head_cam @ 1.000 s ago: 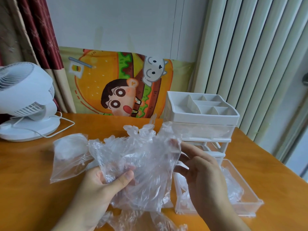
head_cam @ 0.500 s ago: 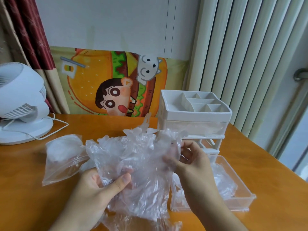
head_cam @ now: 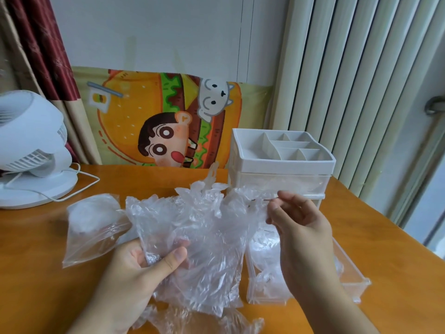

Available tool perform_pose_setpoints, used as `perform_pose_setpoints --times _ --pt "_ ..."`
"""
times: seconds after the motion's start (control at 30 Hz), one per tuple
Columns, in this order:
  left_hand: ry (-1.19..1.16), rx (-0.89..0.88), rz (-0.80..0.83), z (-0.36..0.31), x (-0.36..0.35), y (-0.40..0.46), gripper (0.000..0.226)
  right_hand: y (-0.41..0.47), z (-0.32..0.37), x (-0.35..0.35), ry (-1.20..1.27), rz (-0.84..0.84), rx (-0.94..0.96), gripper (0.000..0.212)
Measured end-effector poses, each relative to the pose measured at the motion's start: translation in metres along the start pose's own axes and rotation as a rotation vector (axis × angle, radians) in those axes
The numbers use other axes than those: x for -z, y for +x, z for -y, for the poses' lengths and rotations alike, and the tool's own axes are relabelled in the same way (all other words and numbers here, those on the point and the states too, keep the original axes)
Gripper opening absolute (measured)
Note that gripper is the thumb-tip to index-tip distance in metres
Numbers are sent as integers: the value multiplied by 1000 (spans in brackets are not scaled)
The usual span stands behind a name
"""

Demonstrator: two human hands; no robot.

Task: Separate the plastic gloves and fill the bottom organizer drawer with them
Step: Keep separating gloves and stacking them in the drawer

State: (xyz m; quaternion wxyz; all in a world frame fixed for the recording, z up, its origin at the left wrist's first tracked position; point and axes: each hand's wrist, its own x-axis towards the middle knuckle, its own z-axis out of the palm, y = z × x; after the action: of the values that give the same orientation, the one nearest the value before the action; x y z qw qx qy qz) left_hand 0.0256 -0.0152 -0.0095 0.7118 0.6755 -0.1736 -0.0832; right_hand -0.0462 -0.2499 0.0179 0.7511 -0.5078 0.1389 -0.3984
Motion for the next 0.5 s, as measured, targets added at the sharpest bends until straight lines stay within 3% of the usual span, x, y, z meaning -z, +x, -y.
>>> perform_pose_setpoints --times 0.17,0.27,0.4,0.5 --pt "-6 10 -39 -3 -2 -2 14 5 1 1 197 34 -55 34" --pt "-28 -7 -73 -5 -4 -4 12 3 -5 -2 279 171 -166 28" --pt "-34 -45 -111 -5 -8 -6 14 -14 -11 -10 -141 382 -312 40" --pt "-4 -96 -136 -5 -10 -7 10 -26 -11 -16 -393 497 -257 10"
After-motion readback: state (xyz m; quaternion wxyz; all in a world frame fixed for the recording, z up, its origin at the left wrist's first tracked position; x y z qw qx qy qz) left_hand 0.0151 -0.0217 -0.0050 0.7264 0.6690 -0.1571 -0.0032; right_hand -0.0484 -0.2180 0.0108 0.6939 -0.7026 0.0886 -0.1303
